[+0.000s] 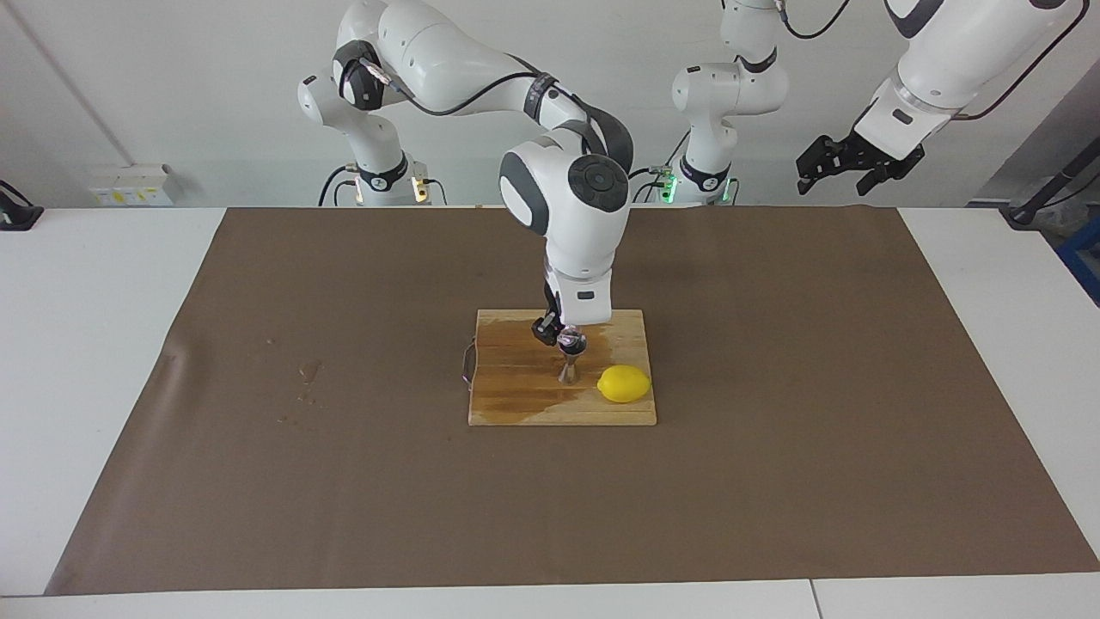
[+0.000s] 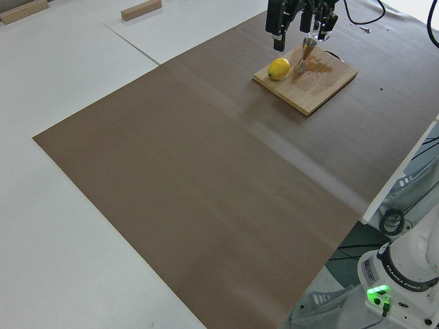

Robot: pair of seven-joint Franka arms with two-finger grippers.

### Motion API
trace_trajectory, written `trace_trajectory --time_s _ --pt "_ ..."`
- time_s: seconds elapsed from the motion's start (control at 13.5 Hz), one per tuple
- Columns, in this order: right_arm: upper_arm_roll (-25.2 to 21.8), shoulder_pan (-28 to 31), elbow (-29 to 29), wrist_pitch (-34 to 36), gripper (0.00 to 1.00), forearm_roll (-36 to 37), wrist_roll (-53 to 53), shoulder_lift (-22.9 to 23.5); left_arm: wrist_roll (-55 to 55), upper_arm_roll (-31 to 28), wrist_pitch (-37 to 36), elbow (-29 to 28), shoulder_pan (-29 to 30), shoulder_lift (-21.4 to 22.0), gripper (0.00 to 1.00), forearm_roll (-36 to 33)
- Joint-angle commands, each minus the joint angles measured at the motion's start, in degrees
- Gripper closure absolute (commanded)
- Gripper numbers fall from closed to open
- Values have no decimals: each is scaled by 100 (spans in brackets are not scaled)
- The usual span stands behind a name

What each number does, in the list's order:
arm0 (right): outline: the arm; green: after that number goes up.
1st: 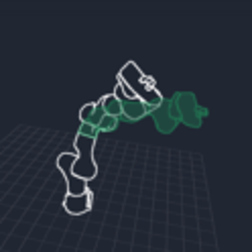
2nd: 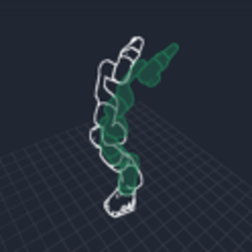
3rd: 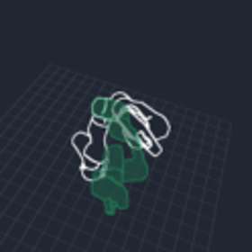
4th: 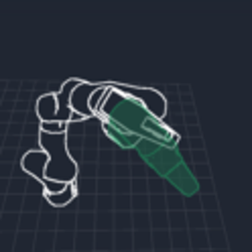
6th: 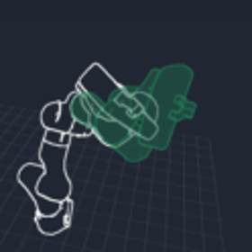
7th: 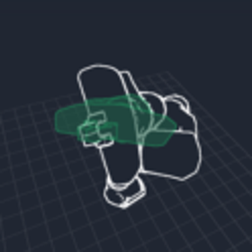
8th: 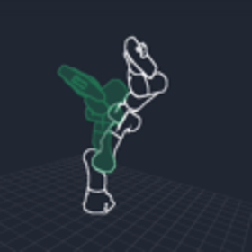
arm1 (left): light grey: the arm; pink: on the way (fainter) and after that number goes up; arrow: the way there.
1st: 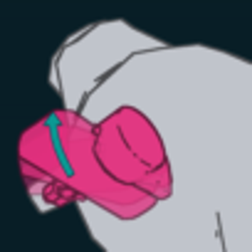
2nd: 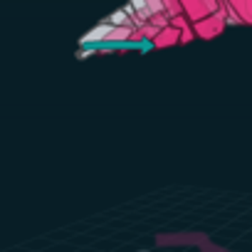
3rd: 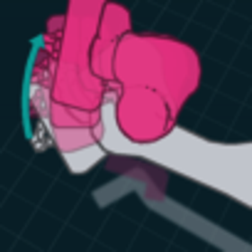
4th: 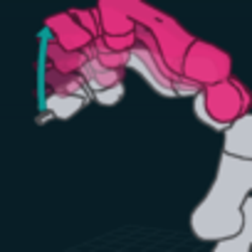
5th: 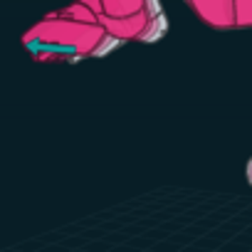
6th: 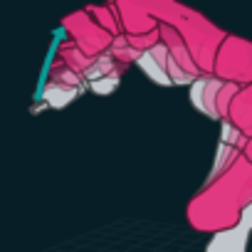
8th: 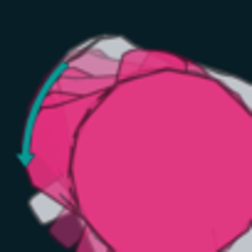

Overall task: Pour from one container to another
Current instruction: 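Turn the glass upright and carry it back toward its spot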

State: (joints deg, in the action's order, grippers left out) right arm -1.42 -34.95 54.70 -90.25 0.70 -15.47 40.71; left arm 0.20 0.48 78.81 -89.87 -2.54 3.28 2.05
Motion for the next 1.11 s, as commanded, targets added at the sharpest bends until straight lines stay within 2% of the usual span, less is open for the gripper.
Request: trace_trajectory --time_s 0.0,0.15,0.3,0.52,0.81,1.03 --pt "45 190 -64 -62 100 -86 -25 -204 76 13 607 -48 104 85 0 -38" --pt "45 435 101 -456 100 -595 -480 -483 103 13 1055 -57 105 85 0 -55" --pt "45 796 1012 -1001 100 -1228 -1191 -1132 120 13 1408 -110 105 85 0 -91" --pt "45 1428 2235 -1530 100 -1922 -2570 -1934 164 13 1462 -136 105 94 0 -134" --pt "45 2596 3202 -1663 100 -2732 -4740 -2409 164 22 1471 -180 25 103 0 -416" --pt "45 3502 4361 -2083 100 -3136 -6454 -2892 173 22 1462 -215 17 129 0 -425"
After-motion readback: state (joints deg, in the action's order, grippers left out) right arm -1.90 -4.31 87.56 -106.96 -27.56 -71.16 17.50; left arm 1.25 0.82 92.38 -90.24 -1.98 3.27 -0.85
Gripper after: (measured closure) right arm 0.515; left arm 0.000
